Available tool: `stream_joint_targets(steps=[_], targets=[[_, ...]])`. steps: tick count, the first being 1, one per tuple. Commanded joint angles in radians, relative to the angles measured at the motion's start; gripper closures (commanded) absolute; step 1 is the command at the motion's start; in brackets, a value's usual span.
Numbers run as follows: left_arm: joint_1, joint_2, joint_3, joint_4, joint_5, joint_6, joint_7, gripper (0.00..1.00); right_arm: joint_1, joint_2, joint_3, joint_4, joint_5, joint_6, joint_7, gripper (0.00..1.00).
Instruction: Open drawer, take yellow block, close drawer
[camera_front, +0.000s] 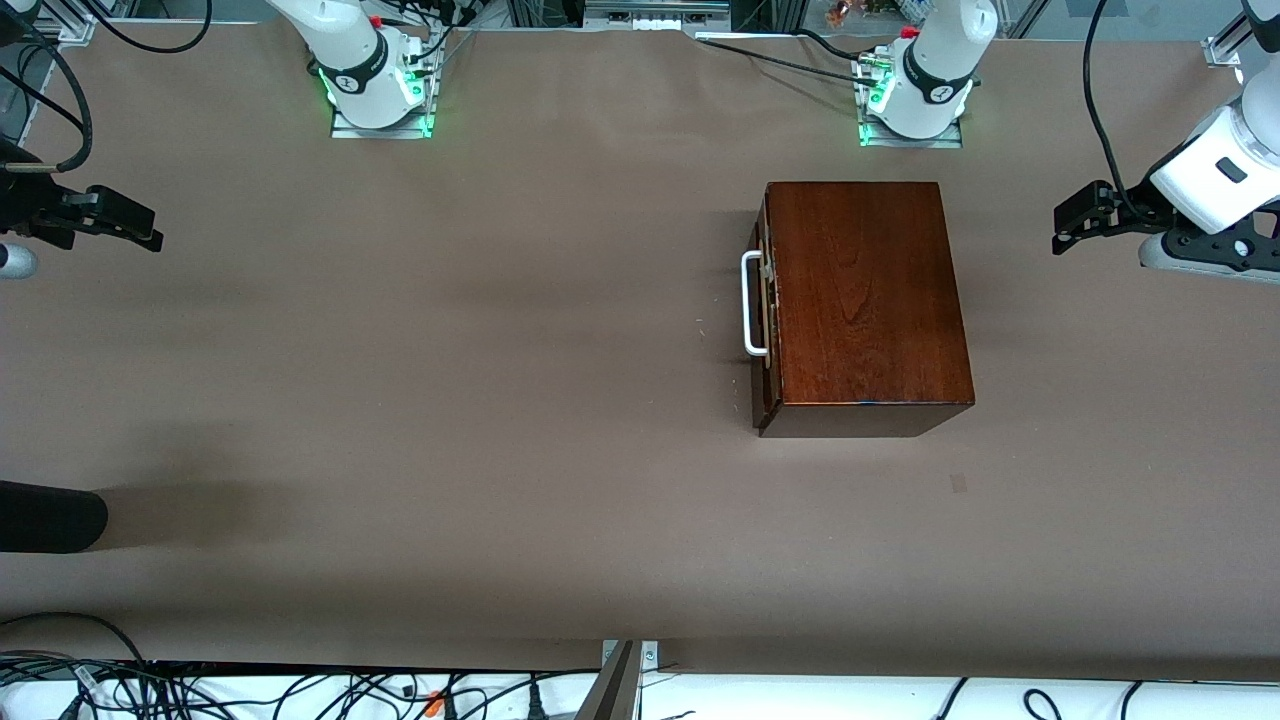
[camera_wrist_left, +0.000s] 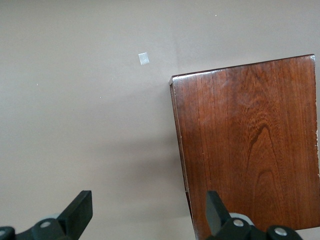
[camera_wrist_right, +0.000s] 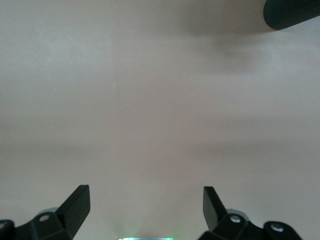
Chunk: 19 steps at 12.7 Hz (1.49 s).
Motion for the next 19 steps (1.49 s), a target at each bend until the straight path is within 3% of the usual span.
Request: stream_joint_targets(steps=[1,17,19], targets=[[-0.002,0.019,0.001,0.037,-0.015,-0.025,-0.002,0.0,-0.006,-0.018,0.007,-0.013,-0.003,0.006,-0.001,0.0],[-0.005,0.017,-0.016,0.042,-0.013,-0.028,-0.005,0.0,-0.007,-0.018,0.007,-0.013,-0.001,0.008,-0.001,0.0],[-0.003,0.014,-0.027,0.043,-0.021,-0.111,-0.014,0.0,-0.007,-0.018,0.007,-0.013,-0.001,0.008,-0.001,0.0]])
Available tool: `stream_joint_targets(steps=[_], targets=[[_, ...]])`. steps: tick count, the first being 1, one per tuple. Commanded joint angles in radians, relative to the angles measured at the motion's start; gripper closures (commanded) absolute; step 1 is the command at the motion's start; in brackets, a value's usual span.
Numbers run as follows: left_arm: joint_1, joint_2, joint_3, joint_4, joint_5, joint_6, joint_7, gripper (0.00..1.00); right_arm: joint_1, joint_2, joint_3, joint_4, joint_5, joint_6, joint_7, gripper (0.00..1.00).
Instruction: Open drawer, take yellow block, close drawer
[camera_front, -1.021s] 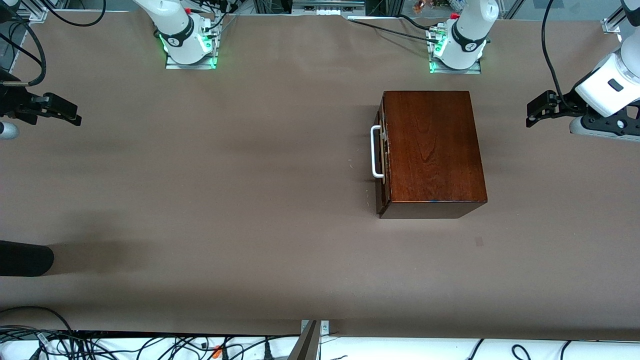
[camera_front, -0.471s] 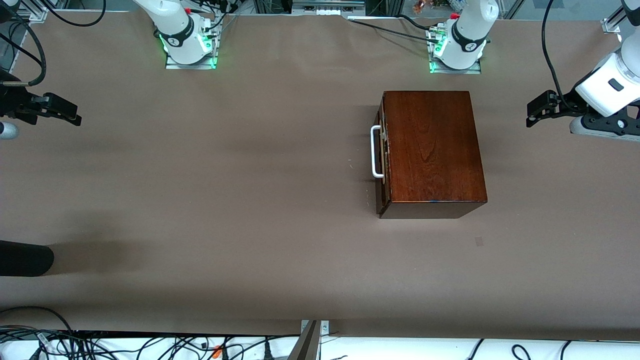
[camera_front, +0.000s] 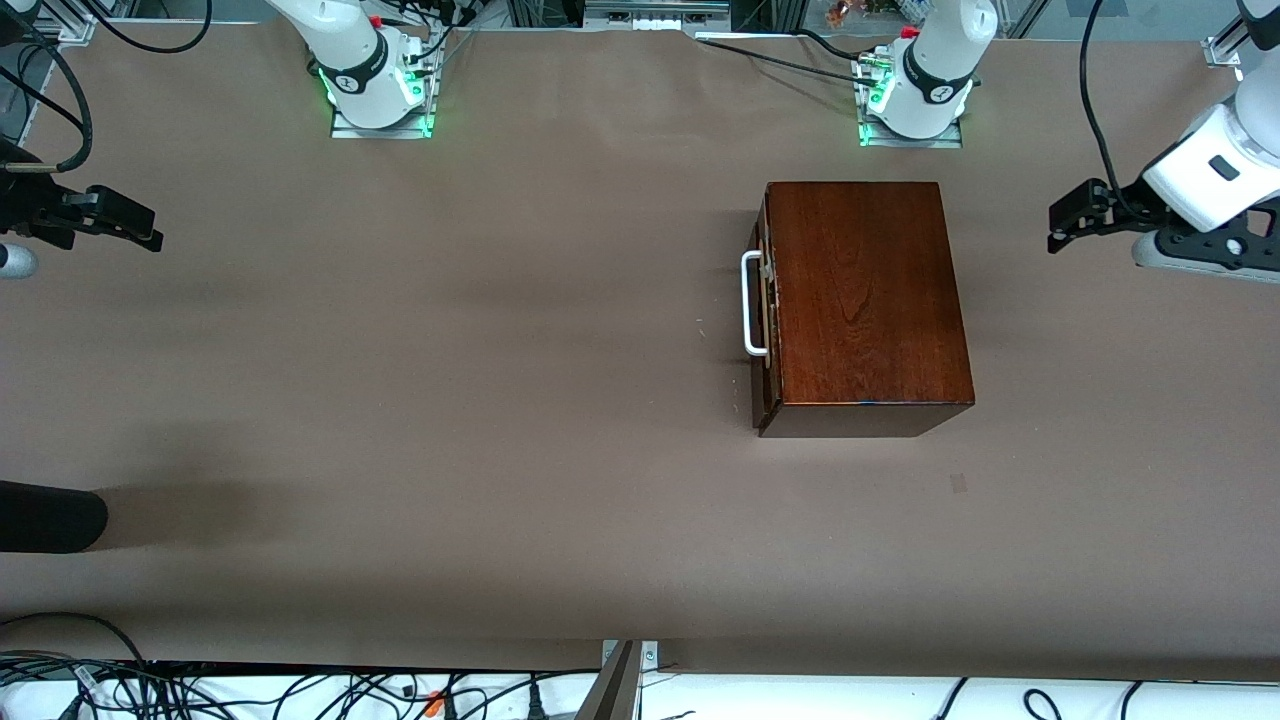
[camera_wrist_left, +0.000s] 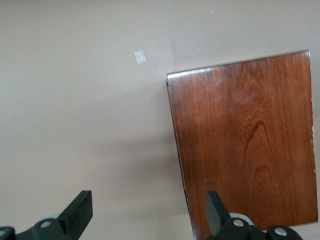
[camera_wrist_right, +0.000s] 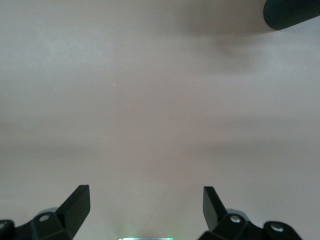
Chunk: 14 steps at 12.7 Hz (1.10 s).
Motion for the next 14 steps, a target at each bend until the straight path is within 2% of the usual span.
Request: stream_joint_targets(steps=[1,2,6,11,14], targets=[[0.002,0.014,-0.013,0.038,-0.025,-0.083,-0.013,0.0,-0.007,-0.017,0.007,-0.013,-0.001,0.008,-0.001,0.0],[-0.001,0.014,-0.016,0.036,-0.027,-0.091,-0.016,0.0,-0.006,-0.017,0.007,-0.013,-0.001,0.008,-0.001,0.0],[-0.024,0.052,-0.118,0.034,-0.054,-0.119,-0.027,0.0,-0.006,-0.017,0.007,-0.013,-0.001,0.008,-0.001,0.0],[-0.029,0.164,-0.321,0.034,-0.059,0.032,-0.293,0.0,-0.006,-0.018,0.007,-0.013,-0.001,0.008,-0.001,0.0],[-0.03,0.21,-0.404,0.028,-0.05,0.094,-0.403,0.0,-0.007,-0.017,0.007,-0.013,-0.001,0.008,-0.001,0.0]])
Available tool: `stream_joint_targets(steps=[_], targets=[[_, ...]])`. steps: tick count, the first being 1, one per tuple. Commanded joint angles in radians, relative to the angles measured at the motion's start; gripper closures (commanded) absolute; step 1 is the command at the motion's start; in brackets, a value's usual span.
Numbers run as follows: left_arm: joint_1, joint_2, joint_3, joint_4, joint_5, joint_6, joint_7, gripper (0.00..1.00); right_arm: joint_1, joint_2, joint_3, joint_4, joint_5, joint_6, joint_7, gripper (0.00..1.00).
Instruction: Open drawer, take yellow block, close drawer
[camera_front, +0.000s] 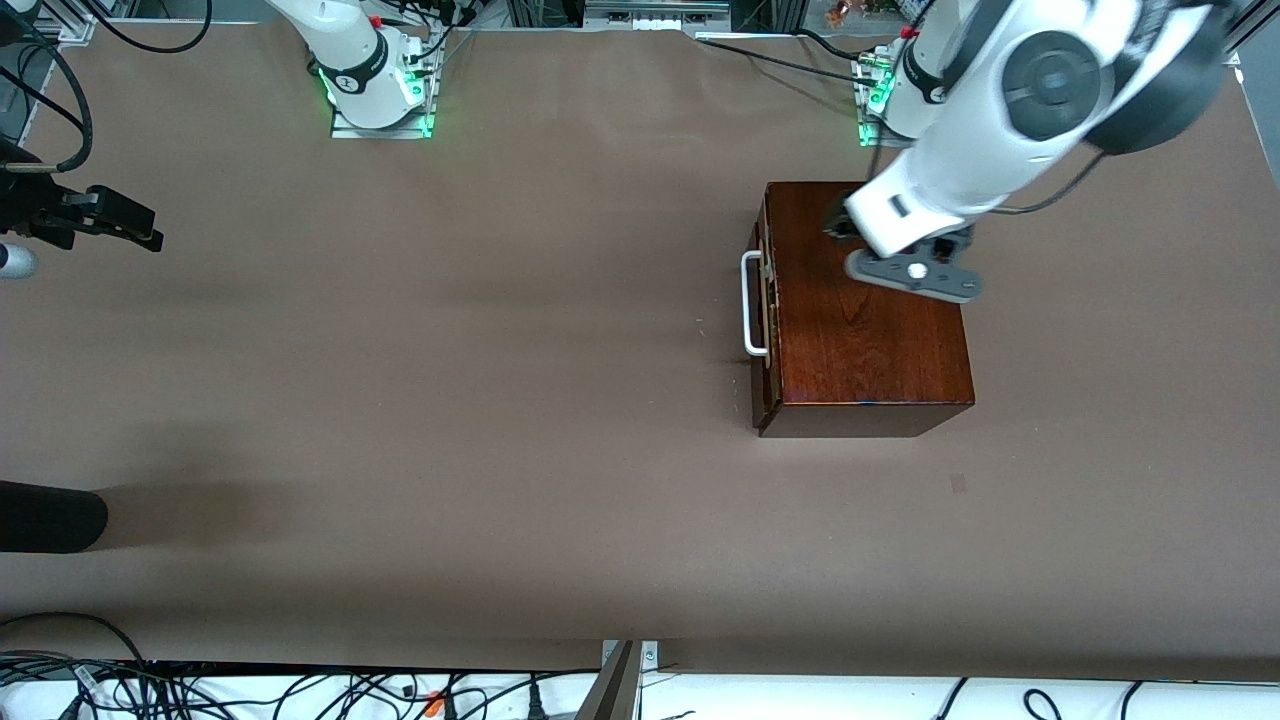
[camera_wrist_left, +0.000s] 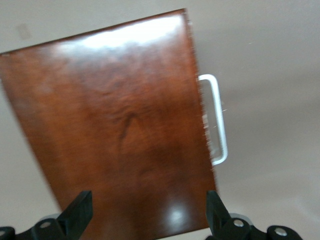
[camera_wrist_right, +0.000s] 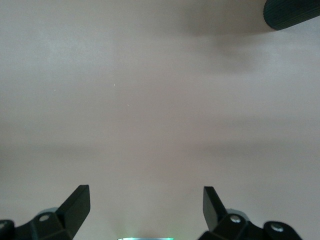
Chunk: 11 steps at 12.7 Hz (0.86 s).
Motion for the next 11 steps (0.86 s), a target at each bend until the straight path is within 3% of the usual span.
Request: stream_joint_targets(steps=[1,3,5,9,11], targets=[[0.007,0.042,-0.058,0.018,-0.002,0.041,-0.07,0.0,-0.006,-0.018,0.007,-0.013,0.0,0.008,-0.001,0.0],[-0.01,0.086,-0.085,0.013,0.009,0.093,-0.11,0.0,-0.007,-0.018,0.007,-0.014,-0.001,0.008,-0.001,0.0],[-0.088,0.149,-0.085,0.012,0.096,0.124,-0.155,0.0,-0.007,-0.018,0.007,-0.013,-0.001,0.008,-0.001,0.0],[-0.228,0.229,-0.084,0.012,0.19,0.204,-0.398,0.0,-0.007,-0.018,0.007,-0.013,-0.001,0.008,-0.001,0.0],[-0.233,0.256,-0.087,-0.001,0.272,0.225,-0.404,0.0,-0.007,-0.018,0.007,-0.013,-0.001,0.008,-0.001,0.0]])
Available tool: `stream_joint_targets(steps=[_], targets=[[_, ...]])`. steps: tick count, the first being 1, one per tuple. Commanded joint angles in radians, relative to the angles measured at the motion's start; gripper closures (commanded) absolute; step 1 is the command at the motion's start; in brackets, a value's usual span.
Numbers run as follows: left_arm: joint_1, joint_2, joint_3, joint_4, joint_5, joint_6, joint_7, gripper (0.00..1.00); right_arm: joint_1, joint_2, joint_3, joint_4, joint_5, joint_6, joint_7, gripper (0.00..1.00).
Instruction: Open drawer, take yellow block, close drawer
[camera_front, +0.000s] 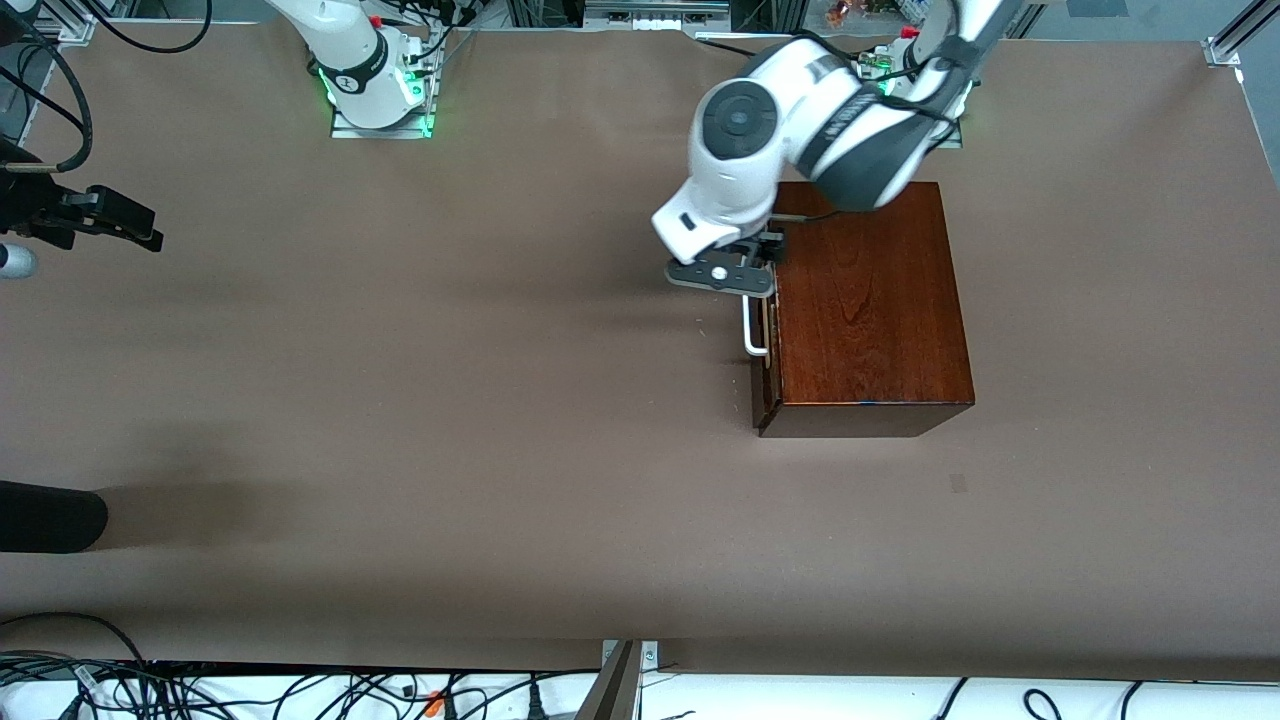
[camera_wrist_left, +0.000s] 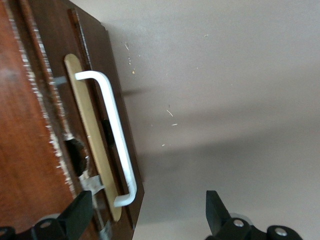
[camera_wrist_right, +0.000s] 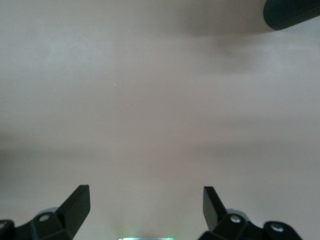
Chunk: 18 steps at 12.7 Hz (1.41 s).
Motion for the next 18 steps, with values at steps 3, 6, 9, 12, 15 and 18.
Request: stream_joint_targets(steps=[3,6,9,12,15,18], targets=[[0.002,0.023,0.002,-0.086,0.087,0.13,-0.018,0.0,-0.007,-0.017,0.007,-0.013,-0.001,0.008,-0.001,0.0],[0.0,0.033,0.002,-0.103,0.127,0.146,-0.04,0.0,-0.007,-0.017,0.007,-0.013,-0.001,0.008,-0.001,0.0],[0.003,0.038,0.002,-0.119,0.202,0.161,-0.043,0.0,-0.007,-0.017,0.007,-0.013,-0.001,0.008,-0.001,0.0],[0.002,0.047,0.002,-0.12,0.203,0.166,-0.043,0.0,-0.006,-0.017,0.007,-0.013,-0.001,0.008,-0.001,0.0],[0.002,0.064,0.003,-0.12,0.205,0.169,-0.043,0.0,-0.007,-0.017,0.007,-0.013,-0.001,0.008,-0.001,0.0],[0.0,0.083,0.003,-0.128,0.205,0.192,-0.054,0.0,-0.007,-0.017,0.007,-0.013,-0.001,0.008,-0.001,0.0]])
